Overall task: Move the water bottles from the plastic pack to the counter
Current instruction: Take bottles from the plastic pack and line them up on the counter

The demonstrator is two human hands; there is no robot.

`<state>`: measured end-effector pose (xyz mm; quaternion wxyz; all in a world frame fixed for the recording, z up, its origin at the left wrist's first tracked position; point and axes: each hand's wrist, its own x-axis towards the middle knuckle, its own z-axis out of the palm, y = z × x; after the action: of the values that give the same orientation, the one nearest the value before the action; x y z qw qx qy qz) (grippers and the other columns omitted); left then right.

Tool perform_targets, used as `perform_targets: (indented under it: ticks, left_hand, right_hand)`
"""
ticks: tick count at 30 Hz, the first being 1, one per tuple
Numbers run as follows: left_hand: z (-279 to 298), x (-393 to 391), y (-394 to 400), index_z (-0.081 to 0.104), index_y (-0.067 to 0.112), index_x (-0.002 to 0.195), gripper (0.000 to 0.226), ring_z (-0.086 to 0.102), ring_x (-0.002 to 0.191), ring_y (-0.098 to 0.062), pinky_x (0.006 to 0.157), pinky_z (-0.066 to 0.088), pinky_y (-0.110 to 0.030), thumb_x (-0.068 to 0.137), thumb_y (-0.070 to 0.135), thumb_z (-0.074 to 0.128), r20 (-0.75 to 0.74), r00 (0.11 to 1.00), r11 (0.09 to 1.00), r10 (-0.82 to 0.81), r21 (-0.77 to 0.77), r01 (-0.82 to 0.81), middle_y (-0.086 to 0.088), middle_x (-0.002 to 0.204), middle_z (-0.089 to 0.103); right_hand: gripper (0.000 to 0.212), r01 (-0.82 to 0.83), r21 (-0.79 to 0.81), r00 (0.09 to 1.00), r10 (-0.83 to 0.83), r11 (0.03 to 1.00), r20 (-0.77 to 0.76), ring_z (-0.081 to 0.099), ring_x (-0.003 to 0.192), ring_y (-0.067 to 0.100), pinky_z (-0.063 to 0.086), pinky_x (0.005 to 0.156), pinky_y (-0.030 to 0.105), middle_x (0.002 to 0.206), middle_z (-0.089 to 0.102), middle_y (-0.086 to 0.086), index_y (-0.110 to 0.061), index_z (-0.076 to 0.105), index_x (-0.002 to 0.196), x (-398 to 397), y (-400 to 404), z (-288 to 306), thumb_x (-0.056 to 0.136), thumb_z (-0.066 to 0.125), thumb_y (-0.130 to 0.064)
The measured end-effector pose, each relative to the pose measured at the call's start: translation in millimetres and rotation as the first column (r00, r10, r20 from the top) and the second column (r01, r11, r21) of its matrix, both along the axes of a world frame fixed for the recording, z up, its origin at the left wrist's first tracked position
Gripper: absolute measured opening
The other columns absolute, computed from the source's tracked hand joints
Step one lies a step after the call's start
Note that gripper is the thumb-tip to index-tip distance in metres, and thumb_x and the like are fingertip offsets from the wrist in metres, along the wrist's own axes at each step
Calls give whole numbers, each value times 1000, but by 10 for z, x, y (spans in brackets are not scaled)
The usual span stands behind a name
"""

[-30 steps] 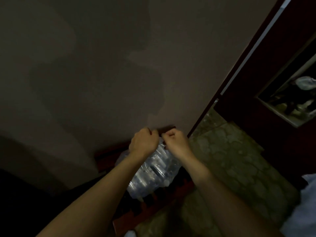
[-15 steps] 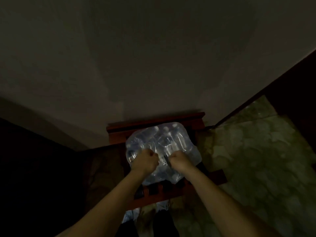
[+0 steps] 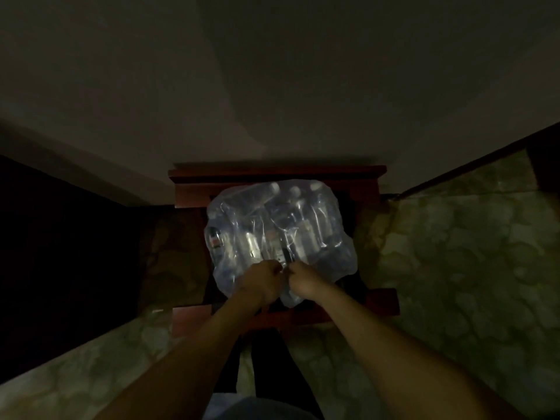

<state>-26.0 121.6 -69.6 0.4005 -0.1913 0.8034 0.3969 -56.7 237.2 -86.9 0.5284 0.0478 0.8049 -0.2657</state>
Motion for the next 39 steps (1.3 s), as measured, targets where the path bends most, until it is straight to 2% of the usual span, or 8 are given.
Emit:
perform_targets:
  ticks: [3,8,13,18,22,28,36,39]
  left_hand:
    - [-190,16,50,61,8,130,36,62,113,-30,93,51,-36,99,17,44,14,1000,1000,14,16,-15,-16,128,64]
    - [-389,-29,43,60,1,126,34,61,114,-34,94,49,-38,99,13,44,-9,996,995,93,-21,-93,-21,127,63]
    - [-499,-63,58,55,5,133,36,62,114,-31,85,46,-31,102,18,42,-65,993,987,100,-116,-107,-19,127,63]
    - [-580,-27,45,56,9,130,38,62,111,-29,80,42,-28,101,30,44,-40,998,985,52,-161,-58,-15,124,65]
    - [-613,-15,9,53,10,134,40,60,116,-30,81,39,-28,100,31,48,-3,999,986,37,-163,-37,-16,129,61]
    - [-610,4,10,55,8,129,42,57,121,-30,99,46,-36,97,34,53,0,1000,986,-28,-165,27,-16,130,60]
    - [-577,36,2,59,7,123,34,64,109,-28,75,41,-25,95,27,56,-41,999,988,35,-149,-40,-15,121,66]
    - [-551,40,-17,59,5,124,33,63,110,-29,78,44,-27,97,23,52,-51,997,989,56,-134,-62,-17,122,65]
  right_hand:
    - [26,-42,-2,999,42,999,0,60,111,31,43,81,29,121,63,21,1,61,116,43,-33,-279,99,45,-12]
    - [36,24,3,994,-24,1000,-106,53,121,38,45,103,46,132,52,26,0,50,129,85,-137,-567,101,43,-20]
    - [34,144,104,964,-116,984,-239,61,85,22,47,69,29,103,65,12,-11,61,111,78,-161,-679,103,33,-28]
    - [22,-188,266,916,266,946,-299,60,101,23,38,74,25,112,61,7,-9,61,113,78,-139,-655,98,51,-22]
    - [20,-227,330,917,315,916,-244,51,82,16,34,65,21,115,63,12,-7,61,110,11,-138,-631,99,47,-16]
    - [31,-374,348,892,436,860,-117,55,119,34,42,89,36,127,59,20,2,59,121,-80,-129,-551,98,43,-12]
    - [35,-418,320,869,477,850,-131,54,121,33,43,96,36,130,58,19,1,58,124,58,-116,-567,93,55,-13]
    - [38,-543,346,786,608,765,-110,56,120,28,44,95,32,132,57,15,-3,52,131,23,-136,-540,99,50,-24]
